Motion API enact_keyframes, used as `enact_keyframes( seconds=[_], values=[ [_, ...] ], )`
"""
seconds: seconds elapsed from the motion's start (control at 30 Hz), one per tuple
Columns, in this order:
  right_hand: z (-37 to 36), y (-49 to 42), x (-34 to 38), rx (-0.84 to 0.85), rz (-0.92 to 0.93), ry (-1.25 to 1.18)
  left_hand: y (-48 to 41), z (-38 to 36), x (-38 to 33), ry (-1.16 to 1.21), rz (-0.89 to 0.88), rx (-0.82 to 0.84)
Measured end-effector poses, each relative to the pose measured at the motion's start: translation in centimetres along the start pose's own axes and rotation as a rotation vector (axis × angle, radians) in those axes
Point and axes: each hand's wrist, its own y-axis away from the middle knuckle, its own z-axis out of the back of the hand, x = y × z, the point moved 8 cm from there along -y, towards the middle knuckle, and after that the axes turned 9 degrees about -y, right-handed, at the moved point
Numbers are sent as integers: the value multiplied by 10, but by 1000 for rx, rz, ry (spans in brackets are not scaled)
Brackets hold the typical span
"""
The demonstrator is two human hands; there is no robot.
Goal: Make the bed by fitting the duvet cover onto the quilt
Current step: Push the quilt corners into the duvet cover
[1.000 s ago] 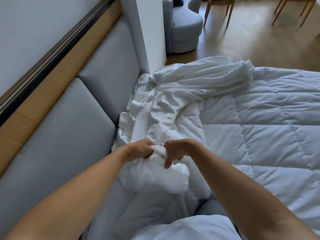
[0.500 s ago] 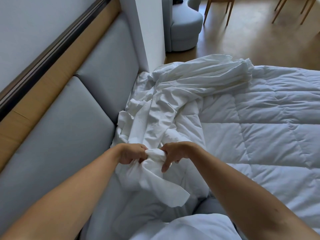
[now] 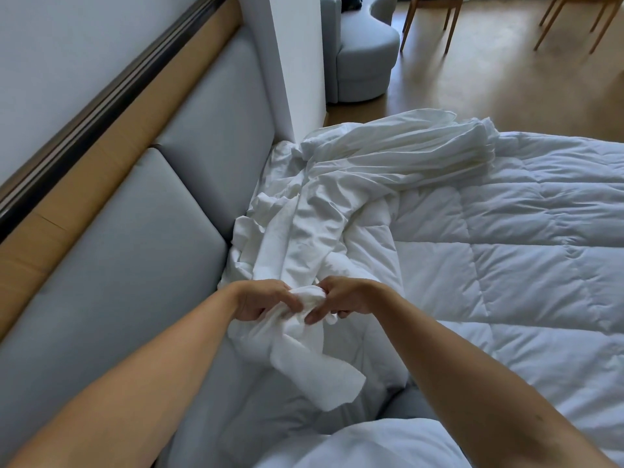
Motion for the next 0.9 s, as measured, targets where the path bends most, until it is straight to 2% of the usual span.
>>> enact_keyframes(
  seconds=[0.1,0.17,0.27,0.4,0.47,0.53,0.6,0.67,0.77,0.83,0.9],
  values=[
    [-8,-1,-3,3,61,-130,-6,7,-5,120,-144,-94],
    [-9,-3,-8,-32,62,-192,-7,5,-6,108,-176,-116],
    [1,-3,-7,-149,86,-160,-4,1,0,-56,-88,-113],
    [2,-6,5,-232,162,-14,4,-2,15,-354,73,37],
    [0,-10,3,-238,147,13,8,1,17,-362,84,27],
    [-3,-11,-2,-195,116,-118,10,6,13,-241,58,-43],
    [-11,-11,-11,-73,66,-375,11,14,5,-98,1,-157],
    [-18,-11,-17,57,27,-531,12,23,-9,-18,-99,-262],
    [-27,-8,-13,152,20,-433,13,25,-27,1,-219,-382],
    [-28,-7,-8,105,13,-273,11,23,-31,8,-242,-413],
    [-18,-7,-7,-7,16,-194,8,20,-28,-38,-222,-370]
  ],
)
